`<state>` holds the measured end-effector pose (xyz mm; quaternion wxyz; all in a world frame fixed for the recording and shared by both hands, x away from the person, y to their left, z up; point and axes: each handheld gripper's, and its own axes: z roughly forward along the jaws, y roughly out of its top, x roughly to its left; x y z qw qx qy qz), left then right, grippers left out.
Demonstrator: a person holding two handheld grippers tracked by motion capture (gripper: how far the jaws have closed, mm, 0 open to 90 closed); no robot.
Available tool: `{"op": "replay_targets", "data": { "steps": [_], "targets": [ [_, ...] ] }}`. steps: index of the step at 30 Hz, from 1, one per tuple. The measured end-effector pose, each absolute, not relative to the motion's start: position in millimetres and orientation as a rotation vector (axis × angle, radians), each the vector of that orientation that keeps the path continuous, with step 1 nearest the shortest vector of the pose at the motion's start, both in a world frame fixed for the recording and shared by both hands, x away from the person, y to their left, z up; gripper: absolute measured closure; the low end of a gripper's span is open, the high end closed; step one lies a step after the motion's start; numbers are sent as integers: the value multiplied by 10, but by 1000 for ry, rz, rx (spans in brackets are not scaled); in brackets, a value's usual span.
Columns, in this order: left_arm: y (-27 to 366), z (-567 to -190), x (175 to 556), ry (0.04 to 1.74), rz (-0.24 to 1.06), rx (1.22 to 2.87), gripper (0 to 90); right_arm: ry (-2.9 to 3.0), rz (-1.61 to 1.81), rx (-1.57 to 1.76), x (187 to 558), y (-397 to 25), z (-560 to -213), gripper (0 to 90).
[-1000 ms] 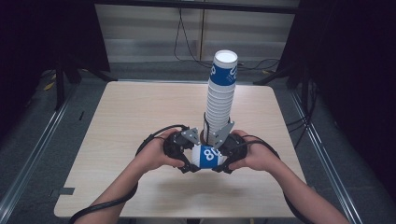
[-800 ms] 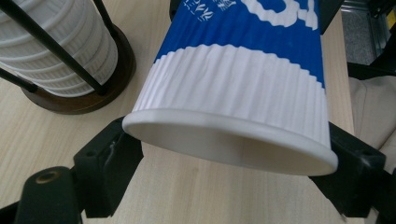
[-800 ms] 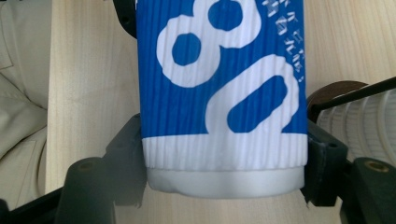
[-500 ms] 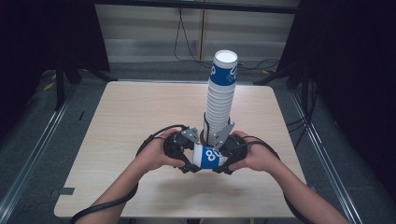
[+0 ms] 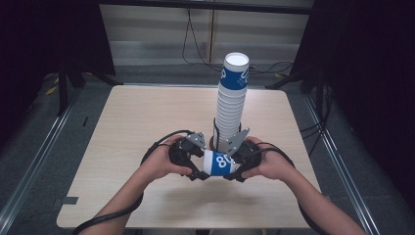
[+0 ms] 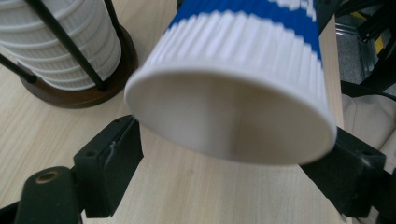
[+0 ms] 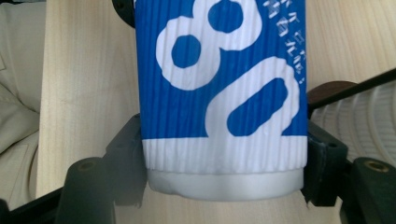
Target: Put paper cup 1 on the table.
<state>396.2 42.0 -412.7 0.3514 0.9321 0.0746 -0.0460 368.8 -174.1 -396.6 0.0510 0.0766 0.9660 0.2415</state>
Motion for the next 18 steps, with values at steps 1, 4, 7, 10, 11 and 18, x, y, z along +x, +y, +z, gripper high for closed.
{"op": "replay_targets", "data": {
  "steps": [1, 4, 7, 10, 11, 18],
  "targets": [
    [436, -4127, 3970, 200, -117, 2408, 162, 2939, 728, 252, 3683, -1758, -3961, 302],
    [478, -4126, 3981, 211, -102, 2384, 162, 2930, 761, 280, 3693, -1810, -3962, 301],
    [505, -4118, 3982, 208, -100, 2366, 160, 2918, 786, 302, 3708, -1857, -3965, 301],
    [530, -4118, 3982, 219, -95, 2351, 160, 2914, 812, 327, 3711, -1899, -3974, 301],
    [539, -4120, 3984, 224, -92, 2350, 160, 2909, 824, 331, 3714, -1912, -3974, 301],
    [565, -4143, 3997, 216, -98, 2312, 160, 2895, 870, 381, 3736, -1989, -3975, 300]
  ]
}}
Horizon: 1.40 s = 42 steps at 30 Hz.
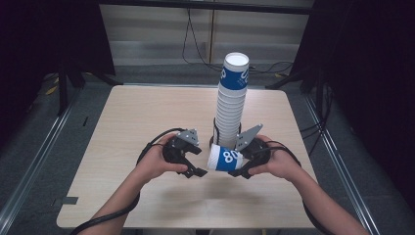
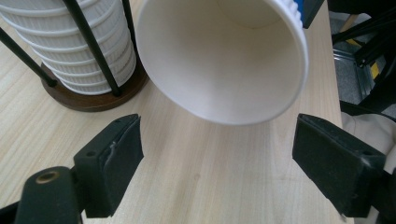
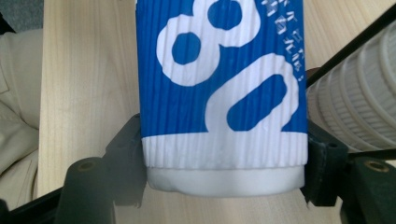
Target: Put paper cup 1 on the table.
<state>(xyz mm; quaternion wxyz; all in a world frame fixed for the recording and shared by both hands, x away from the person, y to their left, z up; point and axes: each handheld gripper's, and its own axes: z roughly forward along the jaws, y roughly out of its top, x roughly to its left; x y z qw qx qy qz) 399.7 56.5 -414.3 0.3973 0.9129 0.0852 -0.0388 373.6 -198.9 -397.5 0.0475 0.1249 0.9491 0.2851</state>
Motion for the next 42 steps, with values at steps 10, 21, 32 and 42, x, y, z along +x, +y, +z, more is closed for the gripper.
{"op": "replay_targets", "data": {
  "steps": [10, 21, 32, 42],
  "targets": [
    [509, -4120, 3998, 224, -93, 2259, 160, 2892, 914, 406, 3742, -1954, -3967, 300],
    [492, -4096, 4023, 235, -96, 2236, 154, 2898, 930, 388, 3741, -1933, -3987, 300],
    [475, -4094, 4042, 224, -58, 2254, 59, 2905, 917, 374, 3736, -1916, -3973, 300],
    [439, -4090, 4033, 183, -38, 2277, 29, 2919, 891, 351, 3734, -1873, -3974, 300]
  ]
}}
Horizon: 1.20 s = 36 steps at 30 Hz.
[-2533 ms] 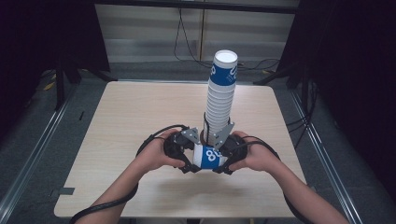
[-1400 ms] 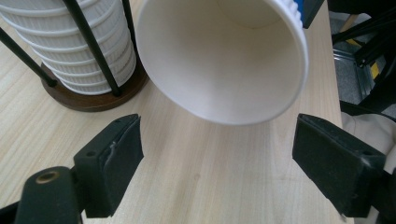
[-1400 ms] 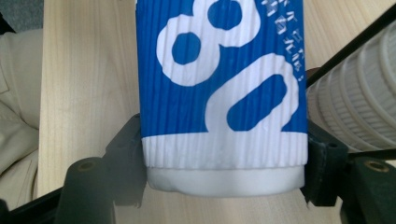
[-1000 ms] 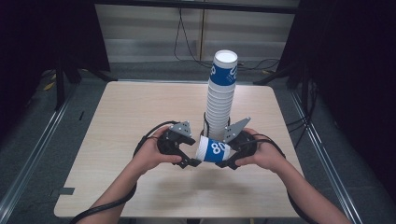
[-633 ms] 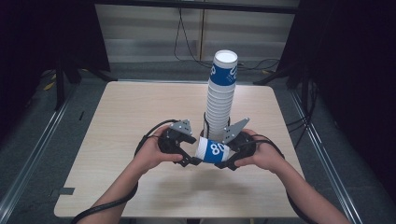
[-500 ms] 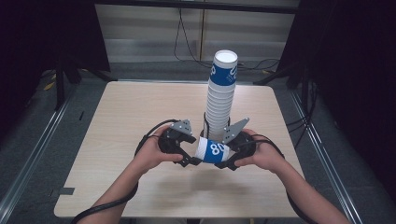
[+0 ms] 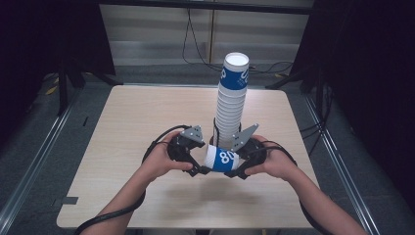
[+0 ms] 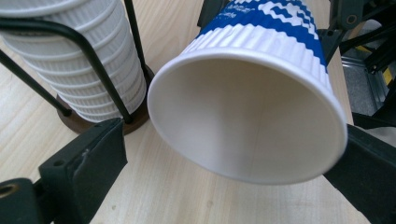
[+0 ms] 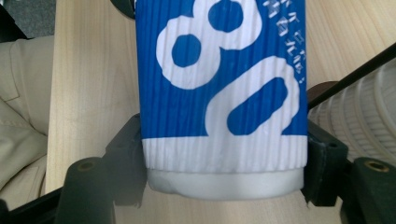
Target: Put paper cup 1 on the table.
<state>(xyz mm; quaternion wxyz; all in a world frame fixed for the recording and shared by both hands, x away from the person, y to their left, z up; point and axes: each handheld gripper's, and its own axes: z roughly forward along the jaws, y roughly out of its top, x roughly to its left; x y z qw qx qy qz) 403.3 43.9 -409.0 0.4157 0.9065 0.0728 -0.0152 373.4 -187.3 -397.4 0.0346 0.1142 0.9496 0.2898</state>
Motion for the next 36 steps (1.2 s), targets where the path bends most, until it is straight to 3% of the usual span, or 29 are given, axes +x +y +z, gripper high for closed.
{"op": "replay_targets", "data": {
  "steps": [10, 17, 36],
  "targets": [
    [390, -4118, 4029, 144, -33, 2269, 25, 2933, 865, 337, 3736, -1831, -3972, 300],
    [363, -4090, 4020, 124, -73, 2228, 131, 2935, 853, 310, 3739, -1790, -3997, 300],
    [402, -4088, 3997, 116, -64, 2262, 131, 2923, 886, 305, 3721, -1791, -3997, 300]
  ]
}}
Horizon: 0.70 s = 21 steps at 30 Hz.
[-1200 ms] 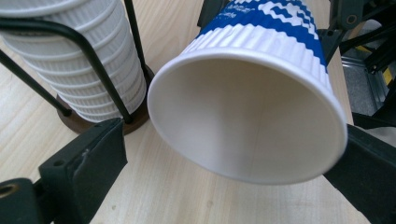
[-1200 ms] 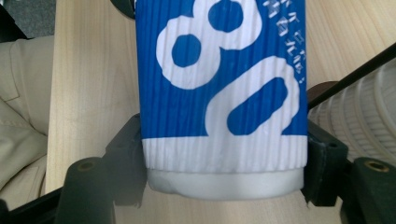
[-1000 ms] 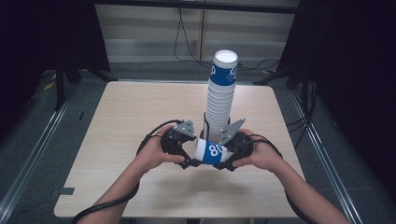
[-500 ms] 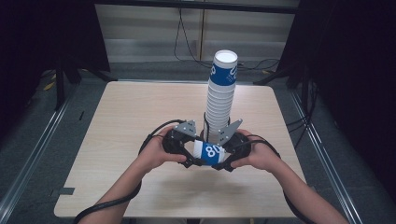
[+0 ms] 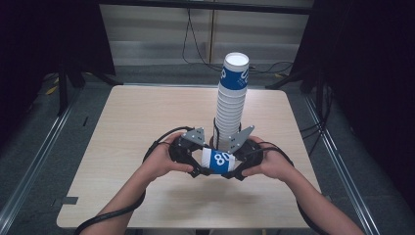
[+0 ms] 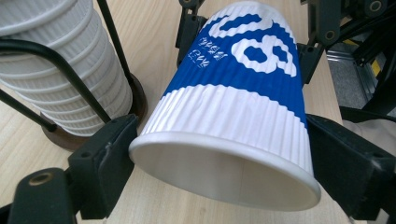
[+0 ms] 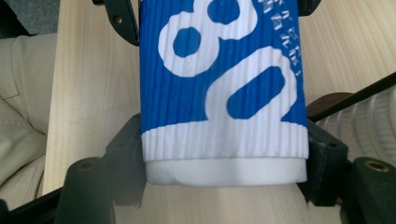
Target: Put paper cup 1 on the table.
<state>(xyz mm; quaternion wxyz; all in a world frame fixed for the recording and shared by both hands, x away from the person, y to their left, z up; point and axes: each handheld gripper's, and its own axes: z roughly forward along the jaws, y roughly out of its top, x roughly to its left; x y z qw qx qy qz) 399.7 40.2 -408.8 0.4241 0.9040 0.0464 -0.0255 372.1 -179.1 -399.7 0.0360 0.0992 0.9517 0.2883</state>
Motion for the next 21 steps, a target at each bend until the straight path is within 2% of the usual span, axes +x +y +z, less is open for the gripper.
{"op": "replay_targets", "data": {
  "steps": [21],
  "targets": [
    [432, -4116, 3993, 115, -49, 2275, 148, 2895, 930, 326, 3712, -1830, -3982, 301]
  ]
}}
